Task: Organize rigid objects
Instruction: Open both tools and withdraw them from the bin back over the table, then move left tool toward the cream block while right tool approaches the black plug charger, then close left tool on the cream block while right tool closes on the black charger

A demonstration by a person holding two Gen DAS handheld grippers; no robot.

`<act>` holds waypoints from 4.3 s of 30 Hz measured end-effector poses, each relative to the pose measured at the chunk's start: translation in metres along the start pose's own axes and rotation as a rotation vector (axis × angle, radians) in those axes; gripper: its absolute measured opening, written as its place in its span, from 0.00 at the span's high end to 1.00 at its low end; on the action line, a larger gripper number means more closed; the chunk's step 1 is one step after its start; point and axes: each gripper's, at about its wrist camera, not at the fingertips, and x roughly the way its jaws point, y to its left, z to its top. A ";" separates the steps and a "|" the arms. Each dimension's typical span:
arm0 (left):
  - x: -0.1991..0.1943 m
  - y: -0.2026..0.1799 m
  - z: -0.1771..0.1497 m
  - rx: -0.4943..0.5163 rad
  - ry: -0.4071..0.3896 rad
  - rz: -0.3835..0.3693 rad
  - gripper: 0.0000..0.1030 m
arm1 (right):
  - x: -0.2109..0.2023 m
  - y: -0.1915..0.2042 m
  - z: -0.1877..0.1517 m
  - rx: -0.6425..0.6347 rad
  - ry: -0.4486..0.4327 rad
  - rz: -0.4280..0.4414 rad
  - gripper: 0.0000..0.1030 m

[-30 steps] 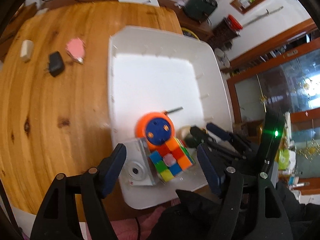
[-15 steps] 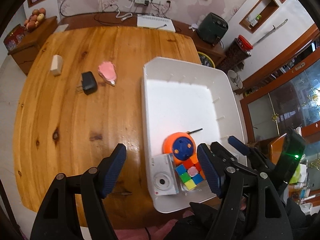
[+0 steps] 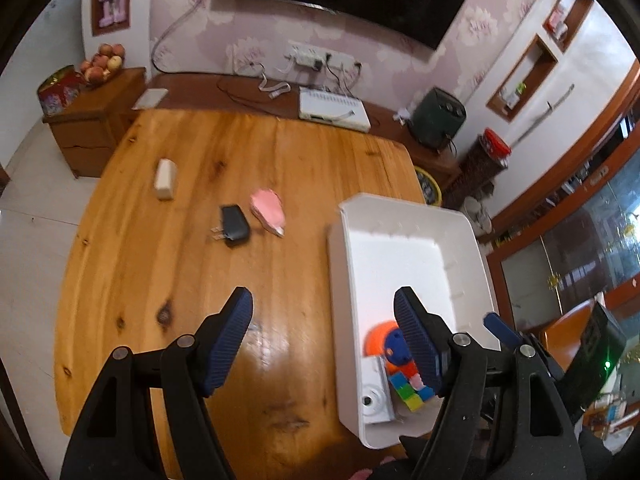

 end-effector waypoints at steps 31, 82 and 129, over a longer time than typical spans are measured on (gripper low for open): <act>-0.035 0.132 0.044 -0.006 -0.035 0.128 0.26 | 0.067 0.141 0.017 -0.029 -0.054 0.101 0.20; 0.183 0.221 0.114 -0.154 0.304 0.029 0.21 | 0.255 0.195 0.011 -0.104 0.039 -0.179 0.04; 0.198 0.234 0.116 -0.129 0.315 0.053 0.72 | 0.277 0.185 0.013 -0.095 0.159 -0.212 0.44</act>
